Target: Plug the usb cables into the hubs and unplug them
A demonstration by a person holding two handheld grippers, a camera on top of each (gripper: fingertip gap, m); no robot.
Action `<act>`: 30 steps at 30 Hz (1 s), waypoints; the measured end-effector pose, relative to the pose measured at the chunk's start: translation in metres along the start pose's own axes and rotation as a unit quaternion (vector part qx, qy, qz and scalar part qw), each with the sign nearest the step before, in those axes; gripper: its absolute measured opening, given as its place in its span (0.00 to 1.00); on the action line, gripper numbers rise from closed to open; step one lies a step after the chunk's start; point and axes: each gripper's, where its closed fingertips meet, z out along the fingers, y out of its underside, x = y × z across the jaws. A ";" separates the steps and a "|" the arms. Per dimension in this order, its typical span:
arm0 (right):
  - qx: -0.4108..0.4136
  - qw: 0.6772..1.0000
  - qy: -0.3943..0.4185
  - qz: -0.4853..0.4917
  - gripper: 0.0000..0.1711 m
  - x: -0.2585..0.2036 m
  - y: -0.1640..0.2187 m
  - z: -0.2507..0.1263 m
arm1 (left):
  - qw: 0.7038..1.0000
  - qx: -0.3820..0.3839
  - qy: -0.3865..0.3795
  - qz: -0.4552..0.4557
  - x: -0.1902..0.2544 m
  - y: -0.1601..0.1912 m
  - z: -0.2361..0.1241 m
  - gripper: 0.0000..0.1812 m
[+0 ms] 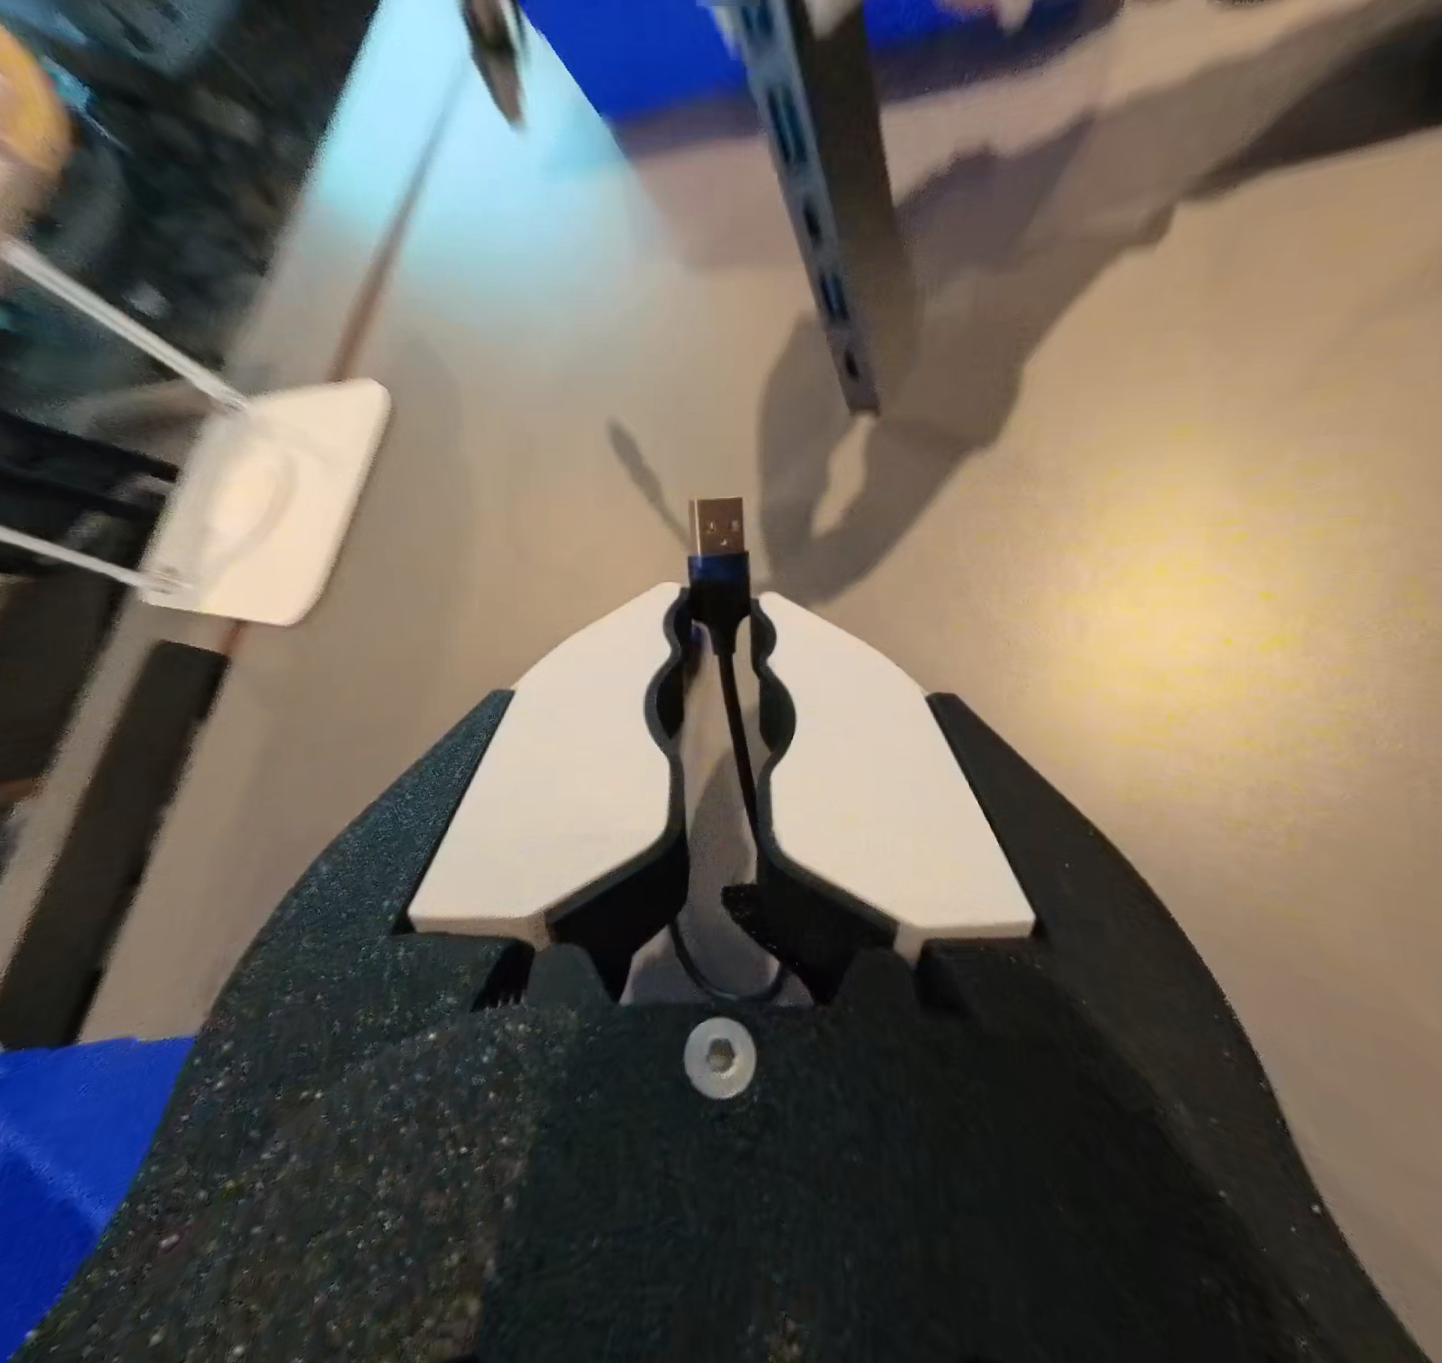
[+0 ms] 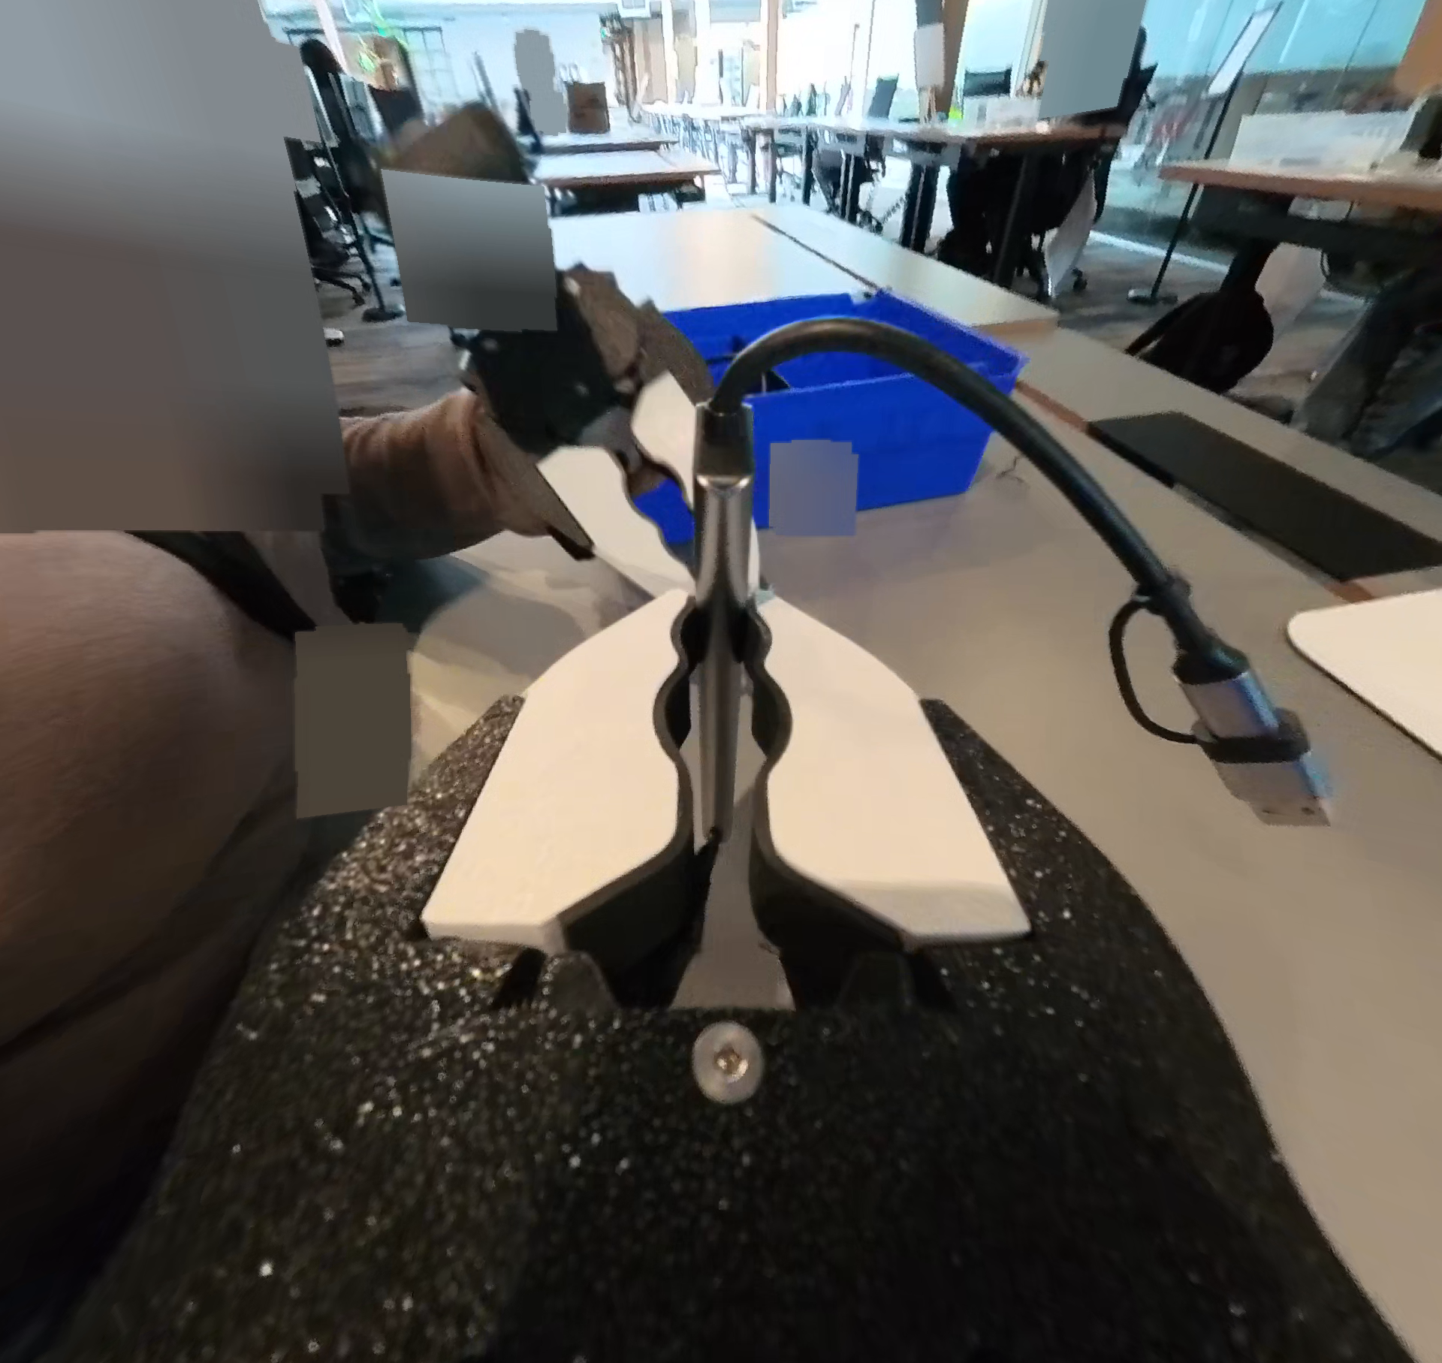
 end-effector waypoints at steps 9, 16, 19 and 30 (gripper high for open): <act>-0.121 0.992 0.034 0.021 0.05 0.007 0.014 0.025 | 0.984 0.114 -0.133 0.025 -0.025 -0.036 -0.040 0.08; -0.081 0.997 0.006 -0.002 0.05 -0.004 -0.009 0.030 | 0.980 0.144 -0.137 0.021 -0.024 -0.044 -0.051 0.08; -0.068 0.997 -0.010 -0.027 0.06 -0.011 -0.013 0.032 | 0.977 0.150 -0.145 0.036 -0.023 -0.048 -0.052 0.08; 0.045 0.996 -0.068 0.018 0.06 -0.018 -0.031 0.021 | 0.900 0.097 -0.292 0.310 -0.026 -0.081 -0.060 0.07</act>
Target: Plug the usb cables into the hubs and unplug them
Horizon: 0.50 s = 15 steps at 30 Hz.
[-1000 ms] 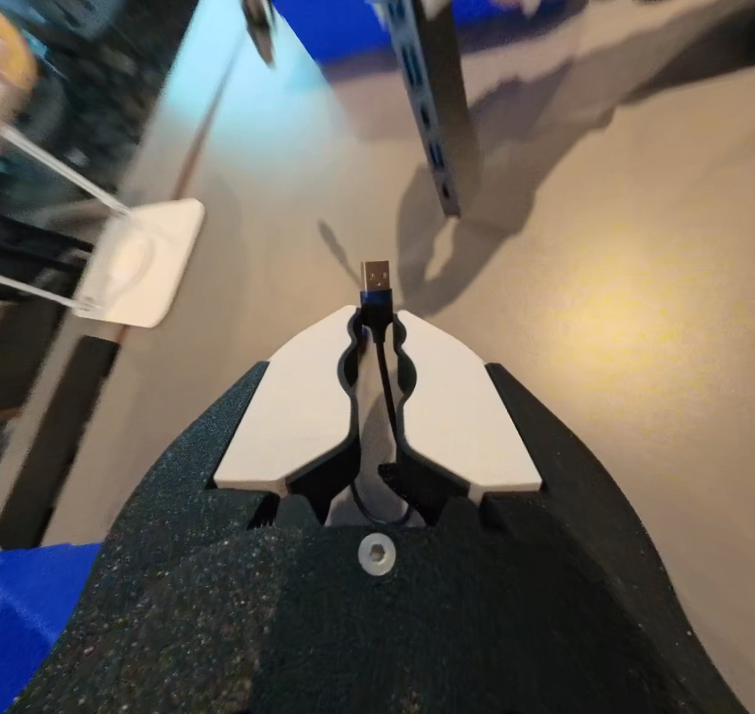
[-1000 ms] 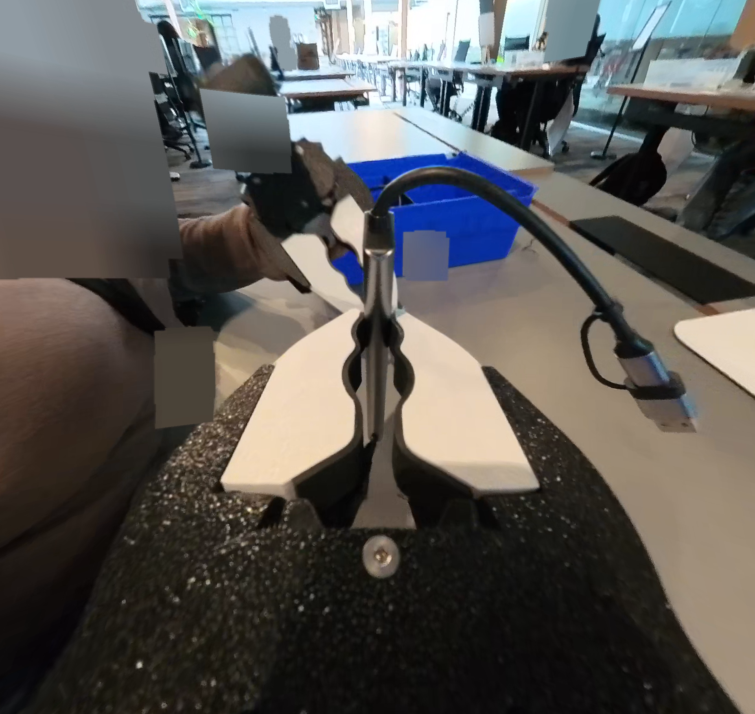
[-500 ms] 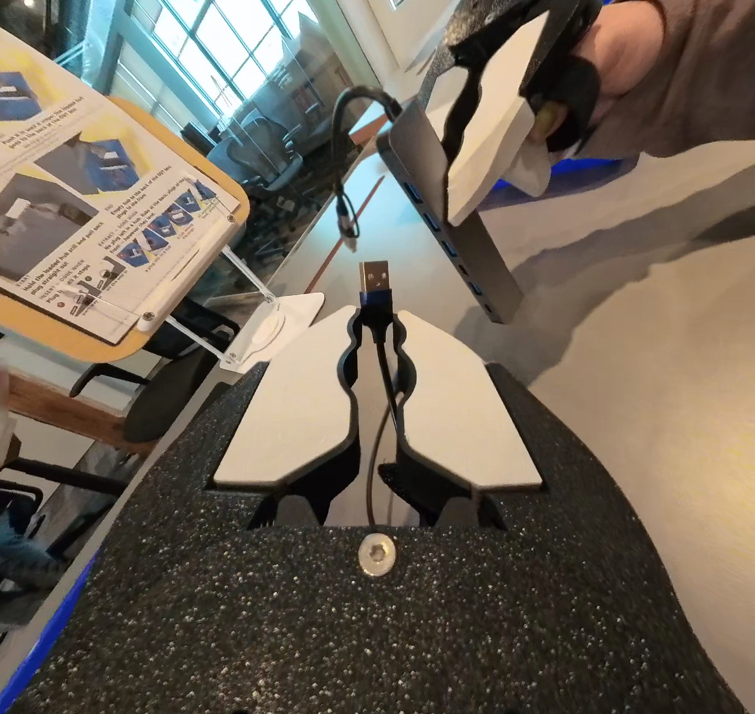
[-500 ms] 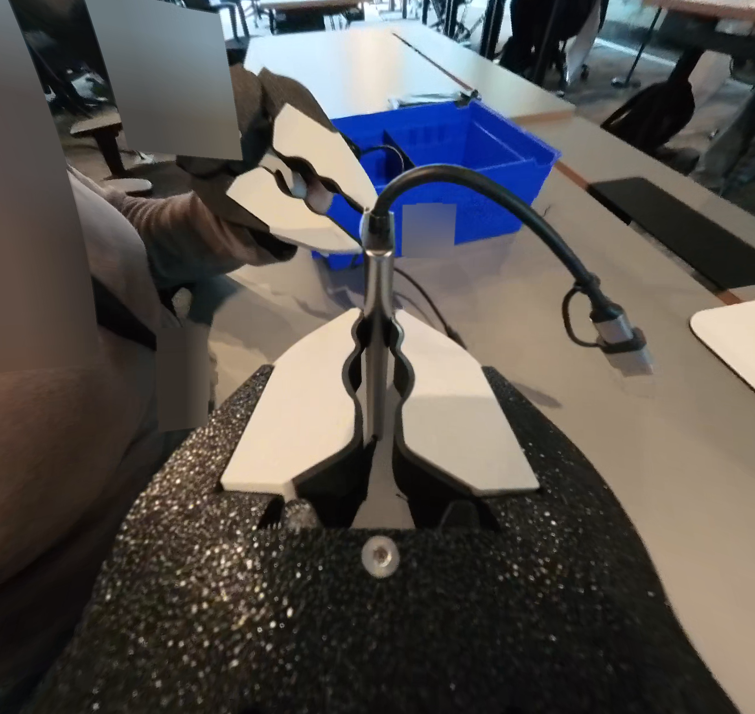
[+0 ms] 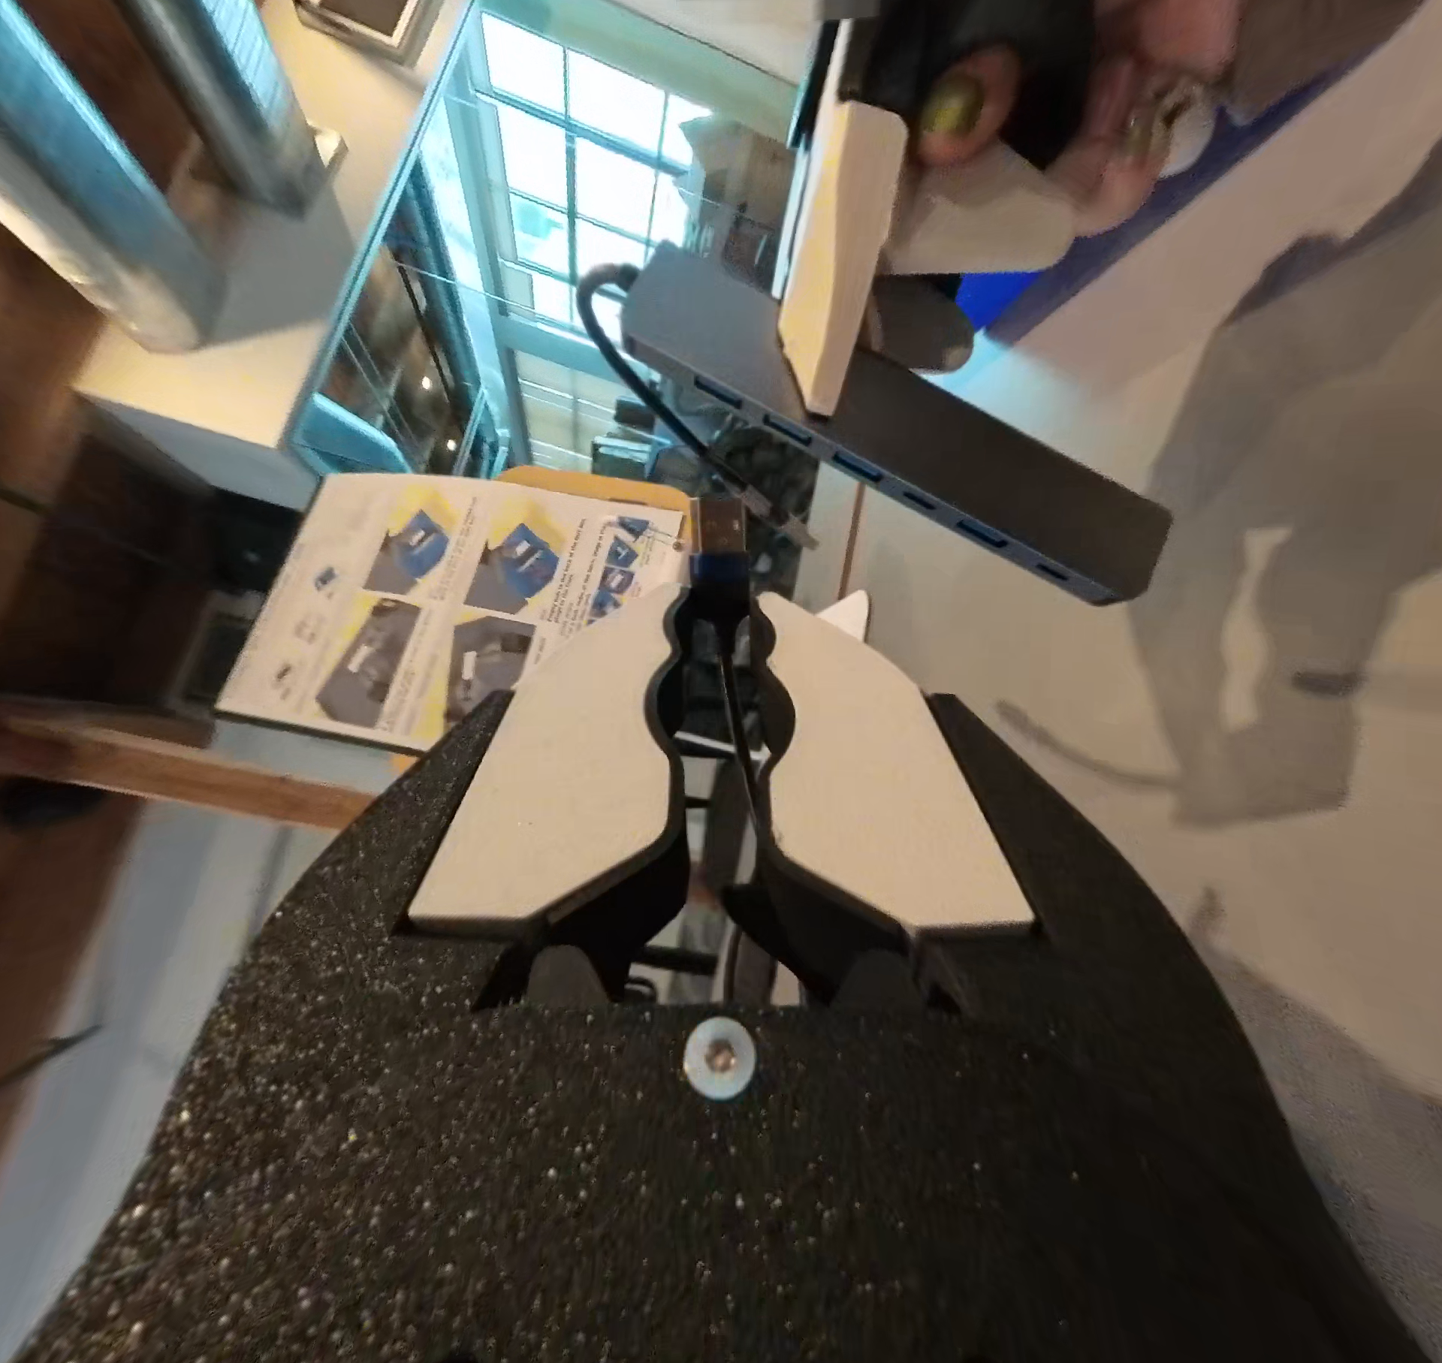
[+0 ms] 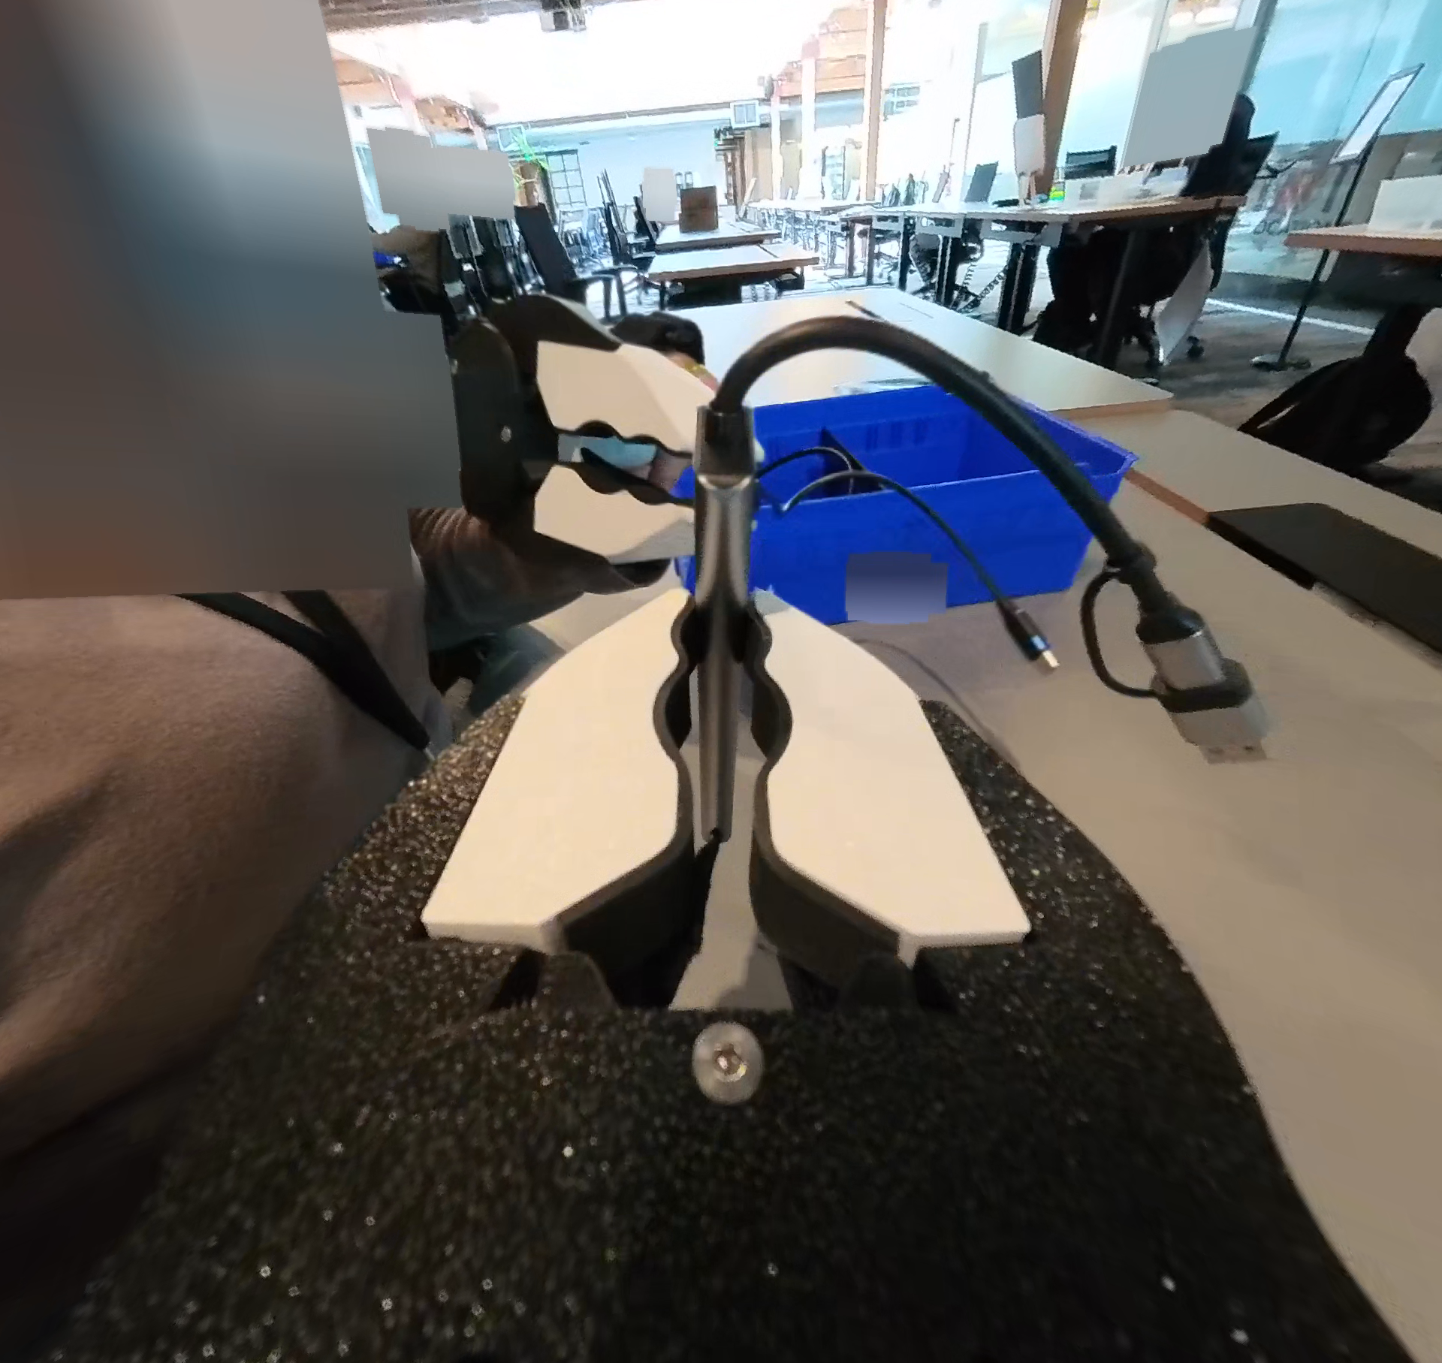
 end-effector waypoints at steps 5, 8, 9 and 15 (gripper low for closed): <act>-0.015 1.000 0.013 0.011 0.06 0.001 0.007 0.006 | 0.996 -0.029 -0.025 0.086 0.001 0.002 0.009 0.07; -0.029 0.999 0.038 0.004 0.05 0.004 0.010 0.009 | 0.992 -0.040 -0.020 0.120 0.003 0.003 0.013 0.07; -0.035 0.998 0.045 -0.001 0.05 0.005 0.011 0.009 | 0.992 -0.040 -0.009 0.121 0.005 0.004 0.014 0.07; -0.057 0.997 0.055 0.001 0.06 0.011 0.017 0.010 | 0.994 -0.041 0.042 0.095 0.007 0.002 0.017 0.07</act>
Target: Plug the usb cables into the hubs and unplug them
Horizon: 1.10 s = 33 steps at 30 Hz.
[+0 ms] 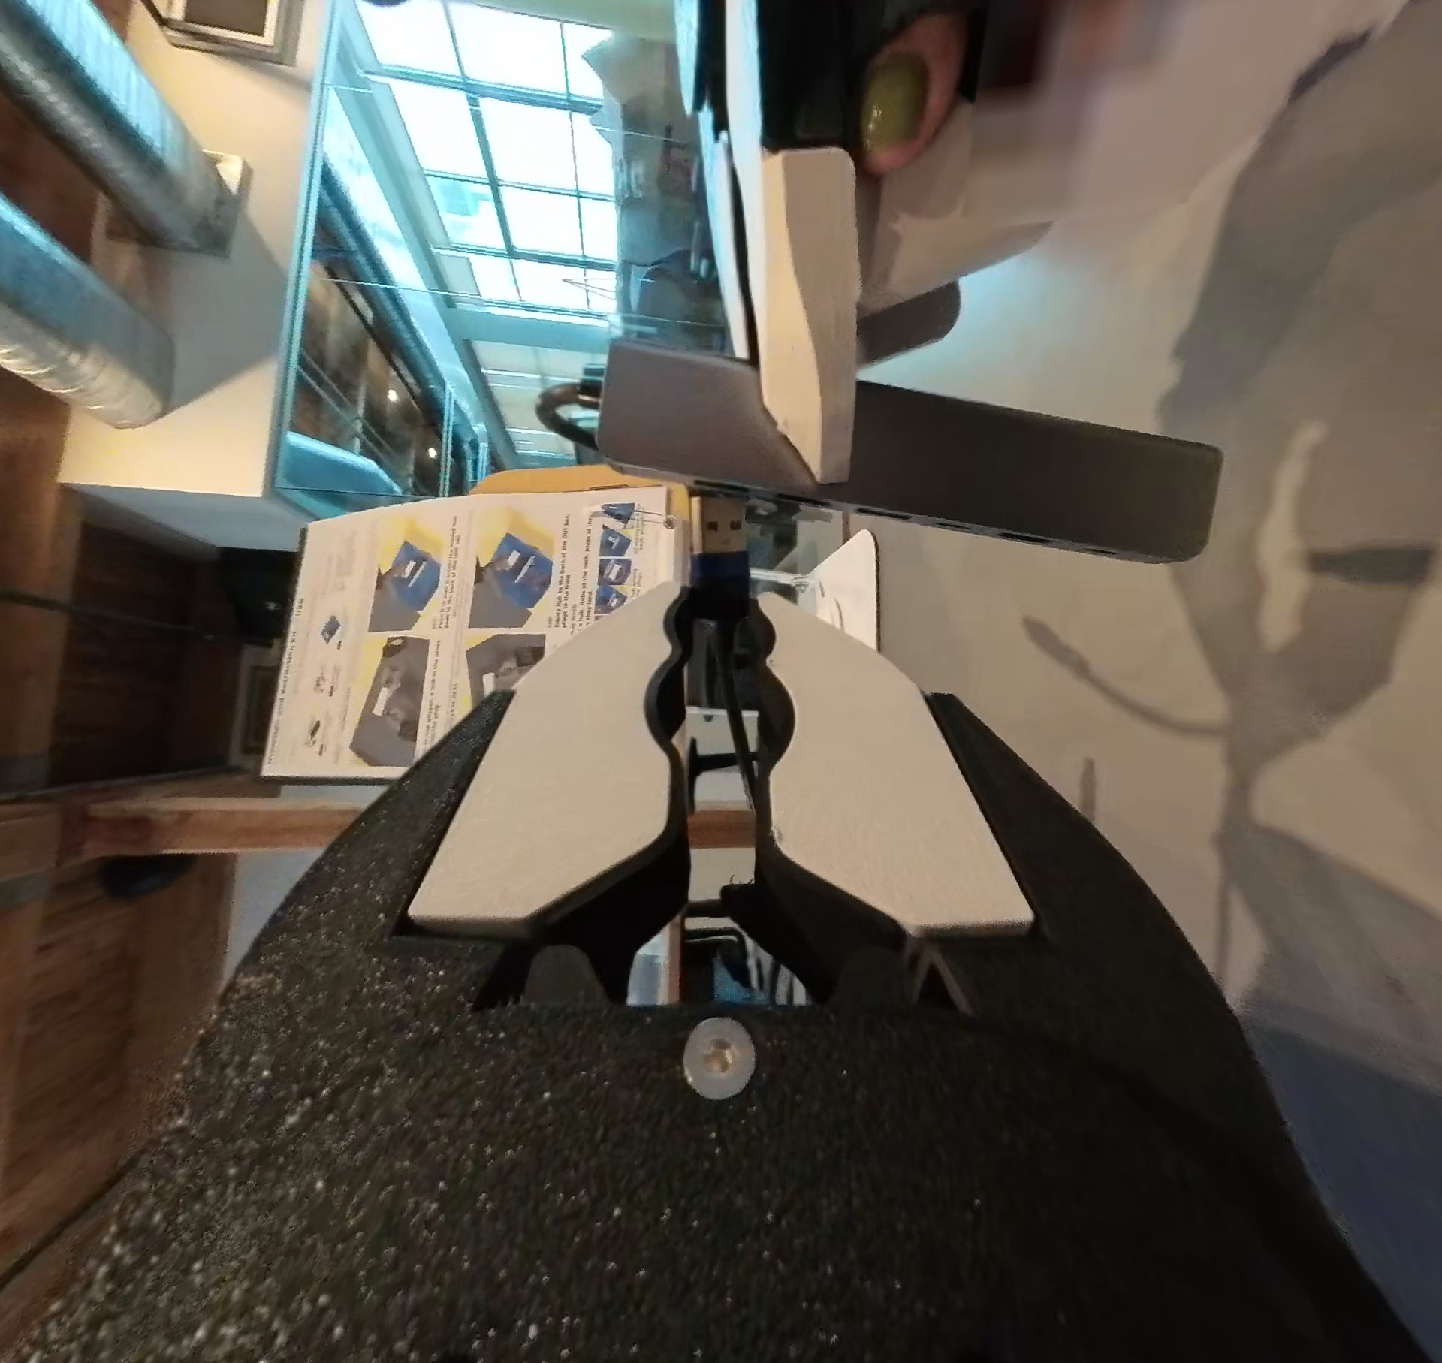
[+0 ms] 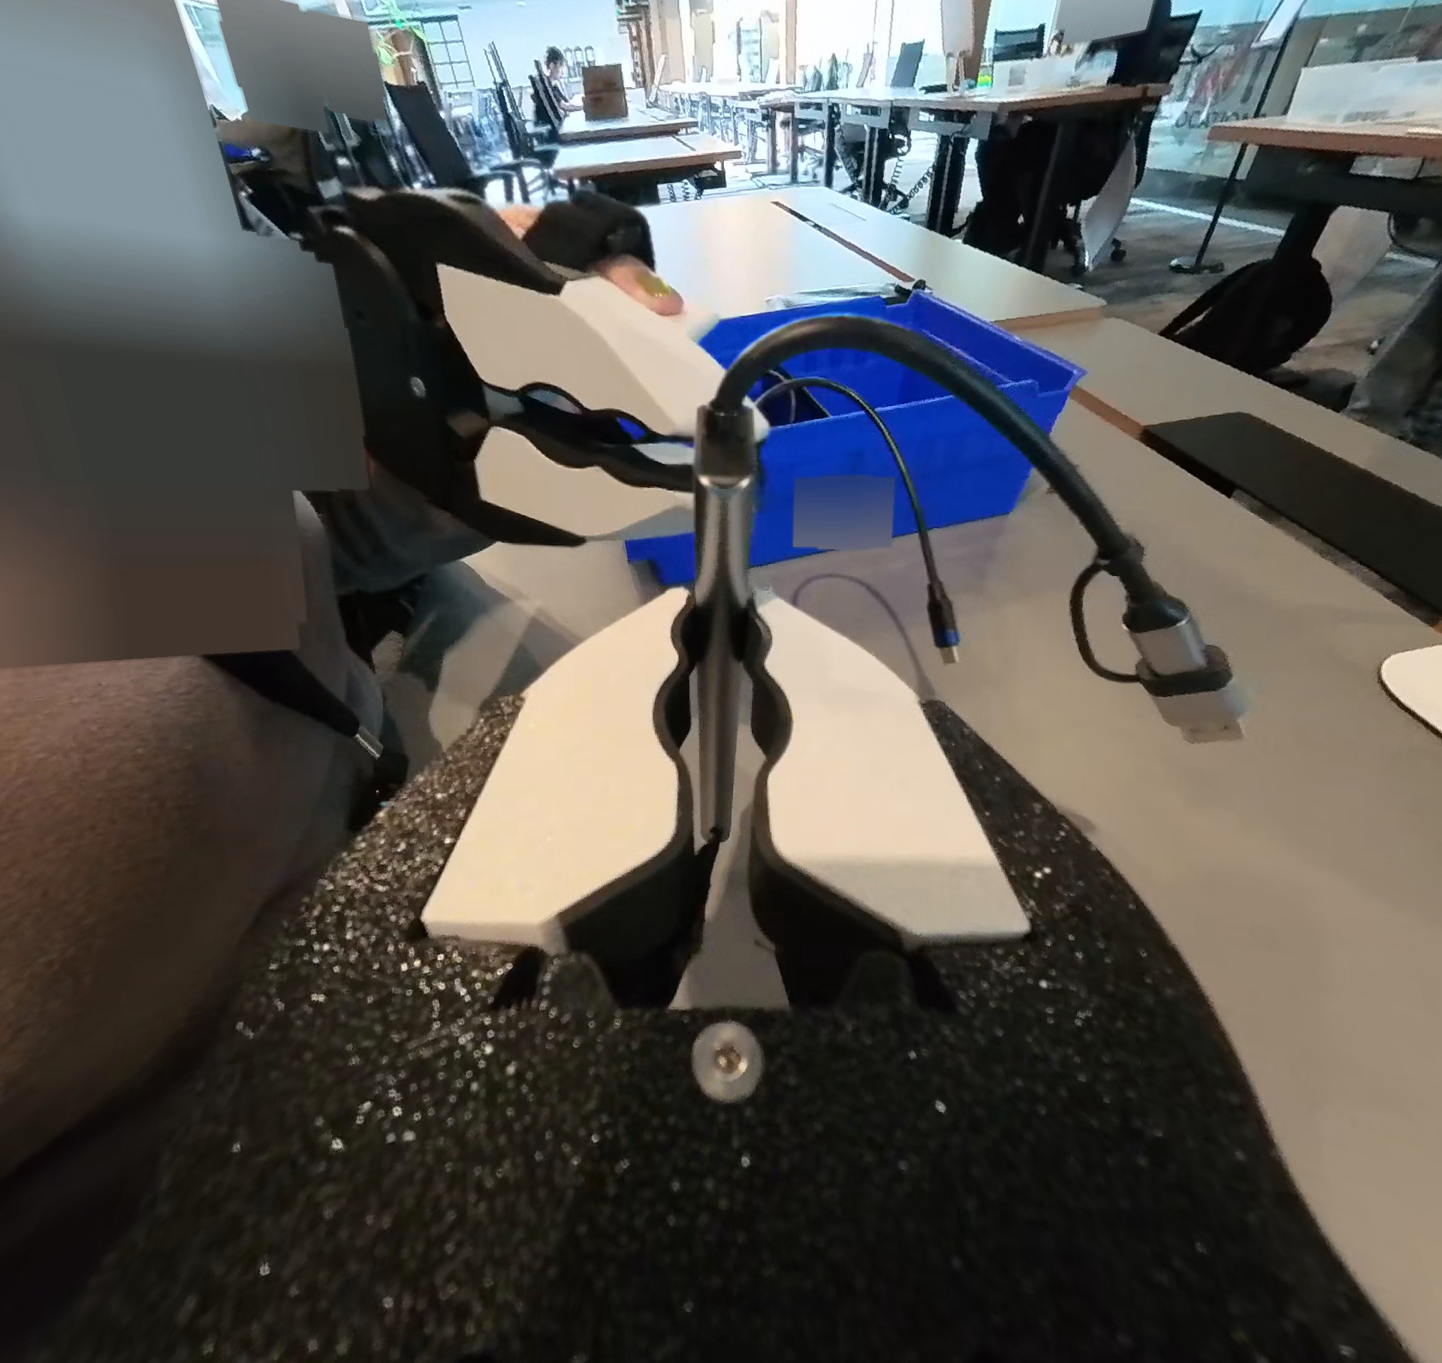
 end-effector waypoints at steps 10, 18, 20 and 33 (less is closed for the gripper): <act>-0.020 0.999 0.029 0.000 0.06 0.009 0.005 0.001 | 0.998 -0.027 0.052 -0.010 0.008 0.006 0.009 0.07; -0.041 0.998 0.039 -0.015 0.06 0.014 0.010 0.002 | 0.997 -0.031 0.077 -0.009 0.012 0.007 0.012 0.07; -0.042 0.998 0.041 -0.017 0.05 0.015 0.010 0.002 | 0.996 -0.026 0.080 -0.018 0.013 0.007 0.012 0.07; -0.054 0.997 0.045 -0.019 0.06 0.016 0.014 0.004 | 0.995 -0.027 0.092 -0.036 0.016 0.008 0.012 0.07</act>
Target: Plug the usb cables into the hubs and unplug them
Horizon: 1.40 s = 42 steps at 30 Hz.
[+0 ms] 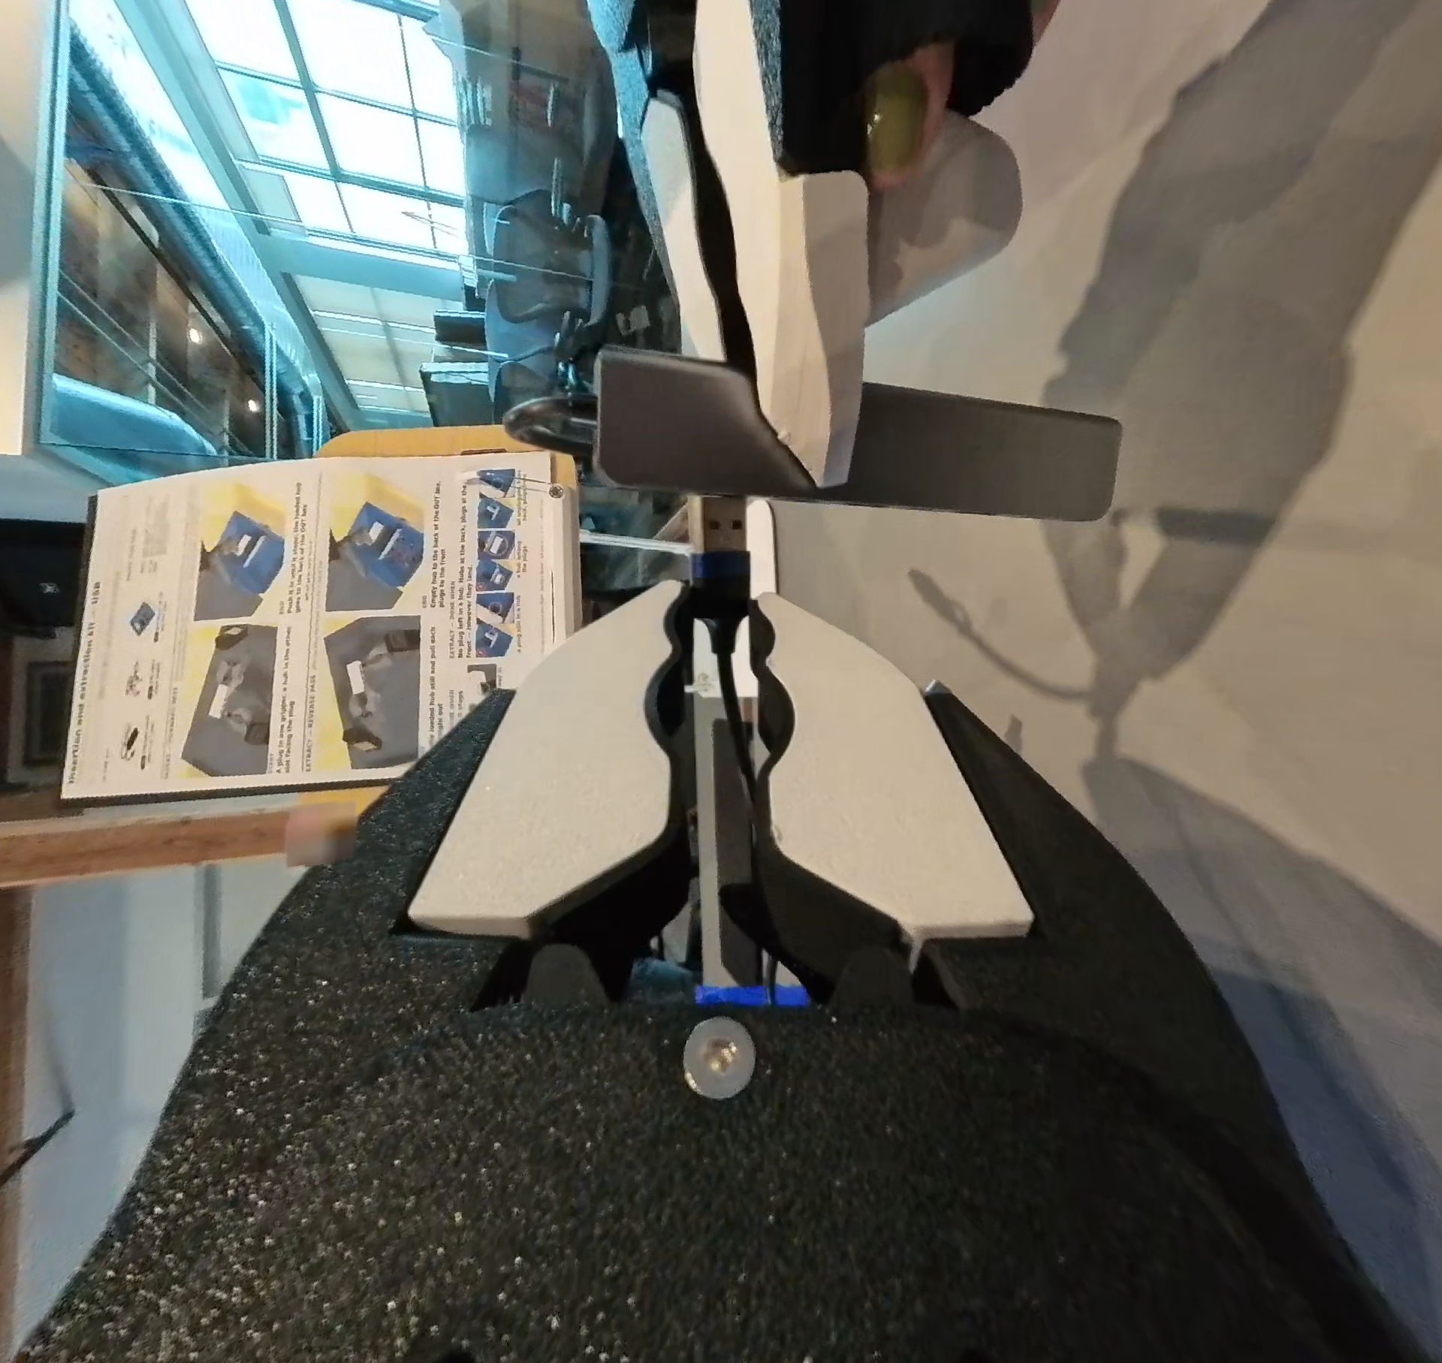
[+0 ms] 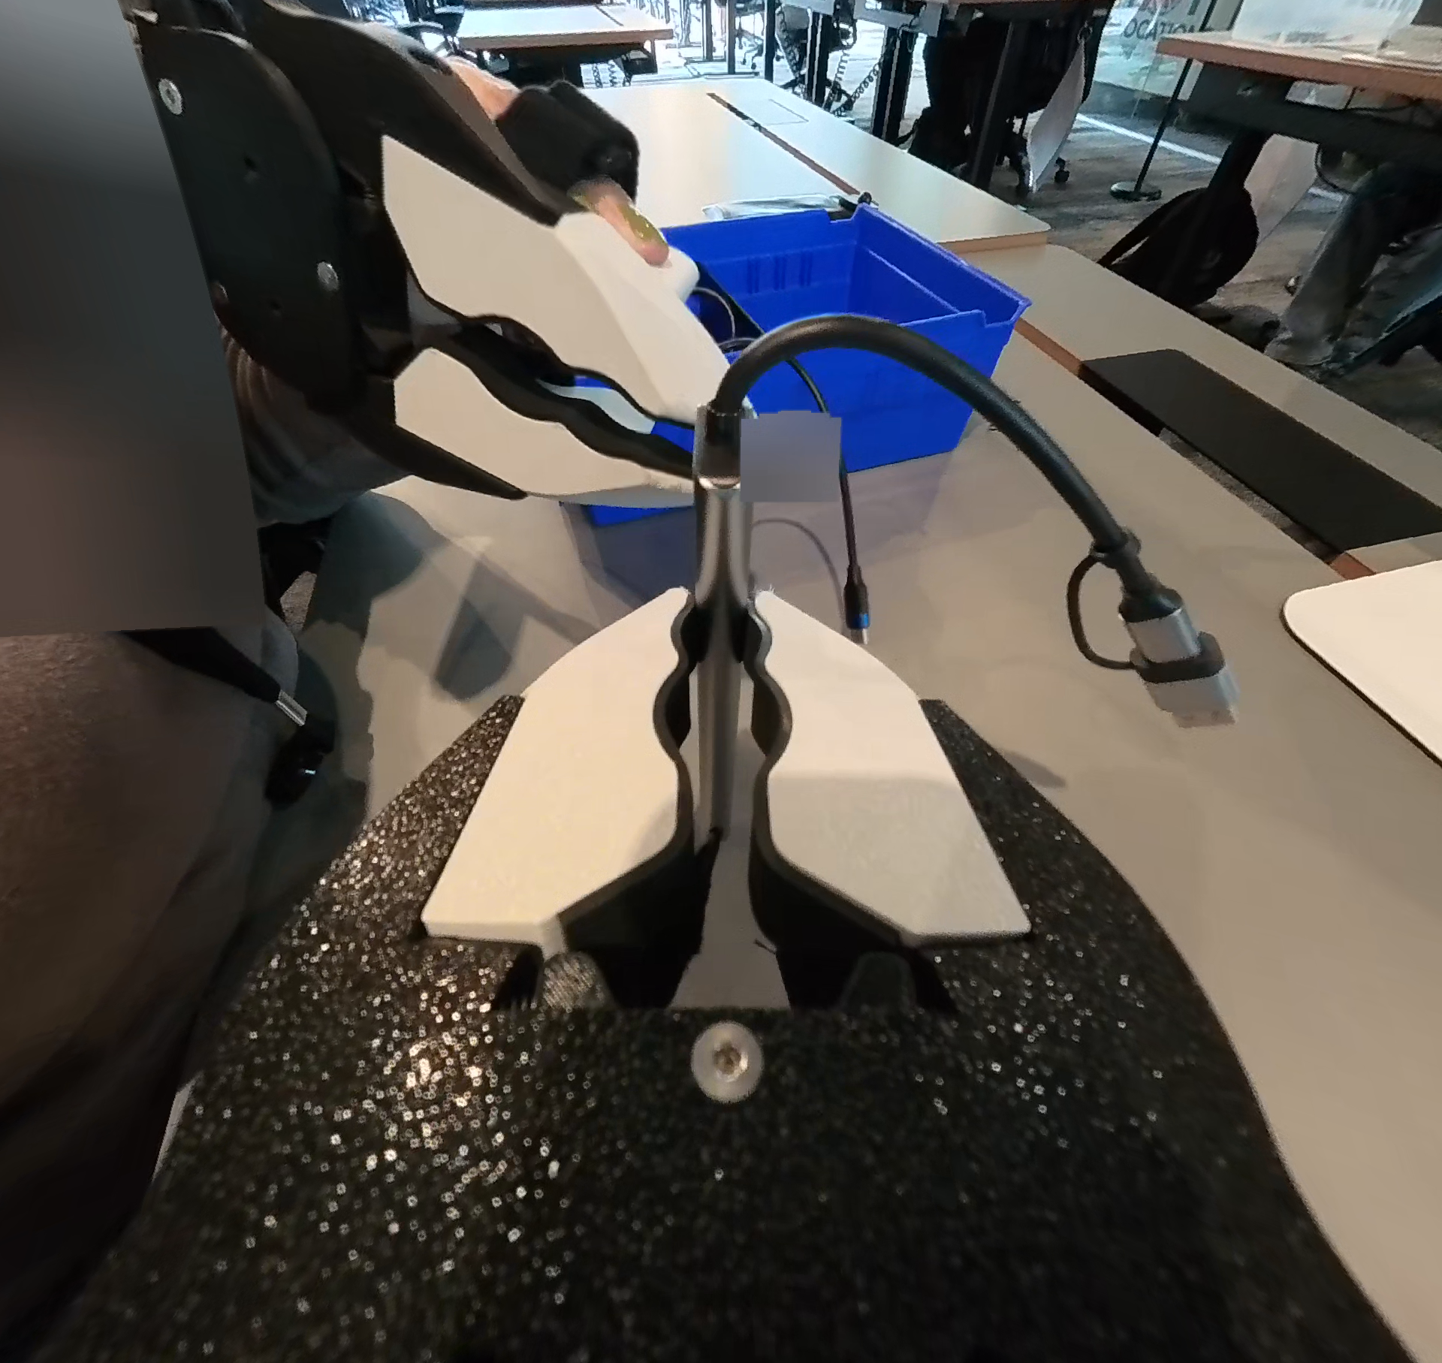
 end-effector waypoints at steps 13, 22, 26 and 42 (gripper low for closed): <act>-0.035 0.999 0.017 -0.032 0.06 0.000 0.008 -0.002 | 0.998 0.030 0.036 -0.043 0.006 -0.005 0.000 0.07; -0.021 1.000 -0.007 -0.016 0.05 -0.005 0.007 -0.001 | 0.999 0.027 0.031 -0.003 0.007 -0.006 -0.003 0.07; -0.026 0.999 -0.010 -0.016 0.05 -0.005 0.008 0.000 | 0.998 0.001 0.015 0.063 0.006 -0.005 -0.002 0.07; -0.073 0.997 0.000 -0.010 0.05 -0.009 0.017 0.010 | 0.998 -0.036 0.033 0.039 0.013 0.004 0.008 0.06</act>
